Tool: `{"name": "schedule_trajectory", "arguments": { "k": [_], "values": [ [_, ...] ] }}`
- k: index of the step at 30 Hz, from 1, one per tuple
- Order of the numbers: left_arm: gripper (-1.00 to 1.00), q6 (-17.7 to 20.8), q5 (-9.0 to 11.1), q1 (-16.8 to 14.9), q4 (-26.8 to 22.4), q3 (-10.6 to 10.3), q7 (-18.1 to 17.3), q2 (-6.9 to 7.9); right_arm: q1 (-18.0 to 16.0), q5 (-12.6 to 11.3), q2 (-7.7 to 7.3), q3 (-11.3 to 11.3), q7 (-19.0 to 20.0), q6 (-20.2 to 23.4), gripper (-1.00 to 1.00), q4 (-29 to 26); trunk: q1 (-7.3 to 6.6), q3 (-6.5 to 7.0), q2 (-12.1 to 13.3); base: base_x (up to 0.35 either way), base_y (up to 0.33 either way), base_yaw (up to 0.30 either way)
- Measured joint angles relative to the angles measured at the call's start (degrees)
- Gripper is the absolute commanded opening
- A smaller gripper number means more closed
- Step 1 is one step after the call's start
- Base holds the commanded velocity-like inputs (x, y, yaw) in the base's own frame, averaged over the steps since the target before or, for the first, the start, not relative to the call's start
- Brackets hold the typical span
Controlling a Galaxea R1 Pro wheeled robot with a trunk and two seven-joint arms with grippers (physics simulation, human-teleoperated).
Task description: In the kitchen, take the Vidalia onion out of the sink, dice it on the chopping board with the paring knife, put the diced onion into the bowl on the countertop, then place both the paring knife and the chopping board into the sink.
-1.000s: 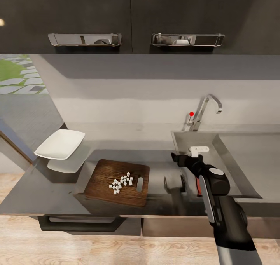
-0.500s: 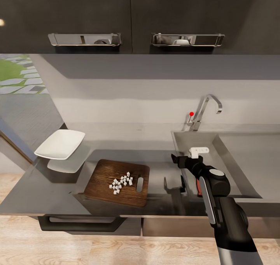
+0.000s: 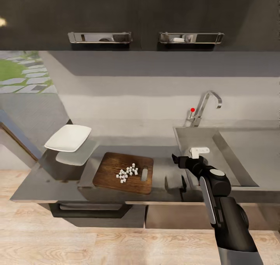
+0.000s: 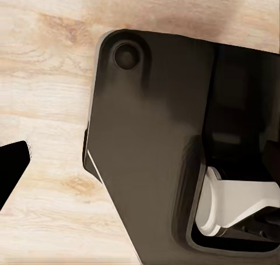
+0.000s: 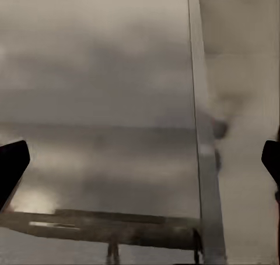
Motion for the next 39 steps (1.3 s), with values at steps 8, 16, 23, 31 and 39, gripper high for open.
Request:
{"name": "schedule_trajectory", "arguments": {
  "k": [8, 16, 23, 31, 39],
  "values": [
    [1.0, 0.0, 0.0, 0.0, 0.0, 0.0, 0.0, 0.0, 0.0, 0.0, -0.01, 0.2, 0.0, 0.0, 1.0, 0.0, -0.01, 0.0, 0.0, -0.21, 0.092, 0.0],
    [1.0, -0.1, 0.0, 0.0, 0.0, 0.0, 0.0, 0.08, 2.4, 0.0, 0.0, 0.5, 0.1, -0.2, 1.0, 0.0, -0.03, -0.01, 0.0, -0.016, 0.005, 0.0],
    [1.0, -0.1, 0.0, 0.0, 0.0, 0.0, 0.0, 0.09, 5.9, 0.0, 0.09, 0.6, 0.1, -0.4, 1.0, 0.0, -0.03, -0.01, 0.0, 0.0, 0.0, 0.0],
    [1.0, -0.1, 0.0, 0.0, 0.0, 0.0, 0.0, 0.09, 12.1, 0.0, 0.09, 0.6, 0.1, -0.9, 1.0, 0.0, -0.03, -0.01, 0.0, 0.0, 0.0, 0.0],
    [1.0, -0.1, 0.0, 0.0, 0.0, 0.0, 0.0, 0.06, 16.4, 0.0, 0.09, 0.4, 0.1, -6.2, 1.0, 0.0, -0.03, -0.01, 0.0, 0.0, 0.0, 0.0]
  ]
}}
